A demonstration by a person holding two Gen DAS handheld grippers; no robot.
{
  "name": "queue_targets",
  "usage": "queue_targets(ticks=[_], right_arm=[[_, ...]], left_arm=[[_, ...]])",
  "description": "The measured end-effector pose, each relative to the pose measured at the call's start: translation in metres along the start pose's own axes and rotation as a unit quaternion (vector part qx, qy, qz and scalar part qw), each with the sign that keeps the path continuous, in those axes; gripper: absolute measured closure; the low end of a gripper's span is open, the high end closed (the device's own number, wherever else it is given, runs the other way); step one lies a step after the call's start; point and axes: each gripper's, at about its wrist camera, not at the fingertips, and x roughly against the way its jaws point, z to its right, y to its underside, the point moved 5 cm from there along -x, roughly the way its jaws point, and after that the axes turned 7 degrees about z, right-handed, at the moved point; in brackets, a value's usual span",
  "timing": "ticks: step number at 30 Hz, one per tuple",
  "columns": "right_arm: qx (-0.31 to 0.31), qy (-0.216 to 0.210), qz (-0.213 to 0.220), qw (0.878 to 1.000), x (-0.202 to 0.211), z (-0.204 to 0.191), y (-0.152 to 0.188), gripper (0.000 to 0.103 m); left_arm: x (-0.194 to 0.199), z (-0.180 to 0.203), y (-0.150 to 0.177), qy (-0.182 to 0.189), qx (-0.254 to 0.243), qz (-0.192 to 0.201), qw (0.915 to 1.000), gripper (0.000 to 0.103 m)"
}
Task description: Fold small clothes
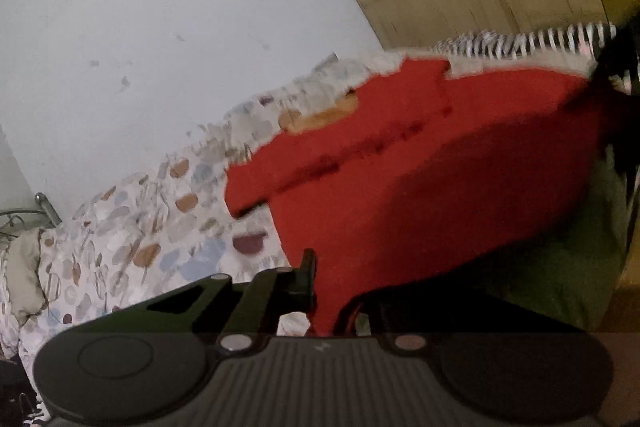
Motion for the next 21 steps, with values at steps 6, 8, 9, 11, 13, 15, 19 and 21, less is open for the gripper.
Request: queue_targets(ticks=[6, 8, 9, 11, 13, 15, 19, 21], right_arm=[[0.069, 0.07, 0.032, 0.995, 0.002, -0.014, 0.022, 0.042], [0.083, 0.098, 0.041, 0.991, 0.002, -0.013, 0.025, 0.043], [0.088, 0.112, 0.045, 0.989, 0.003, -0.011, 0.026, 0.045], [0.1, 0.148, 0.048, 0.983, 0.005, -0.003, 0.03, 0.054], [0.091, 0.166, 0.053, 0.98, 0.008, 0.01, 0.035, 0.068], [0.064, 0.173, 0.051, 0.981, 0.013, 0.026, 0.04, 0.074], [0.056, 0.162, 0.059, 0.983, 0.028, 0.042, 0.048, 0.098], [0.059, 0.153, 0.072, 0.984, 0.041, 0.045, 0.046, 0.098]], left_arm=[[0.01, -0.019, -0.032, -0.002, 0.009, 0.042, 0.9991, 0.096], [0.011, -0.027, -0.039, -0.004, 0.017, 0.048, 0.9987, 0.096], [0.011, -0.031, -0.041, -0.003, 0.024, 0.049, 0.9985, 0.096], [0.012, -0.038, -0.045, 0.0, 0.038, 0.05, 0.998, 0.096], [0.014, -0.041, -0.045, 0.0, 0.043, 0.054, 0.9976, 0.096], [0.02, -0.039, -0.042, -0.001, 0.043, 0.068, 0.9968, 0.096], [0.037, -0.028, -0.03, -0.005, 0.032, 0.094, 0.9951, 0.097], [0.049, -0.026, -0.026, -0.006, 0.042, 0.101, 0.994, 0.097]])
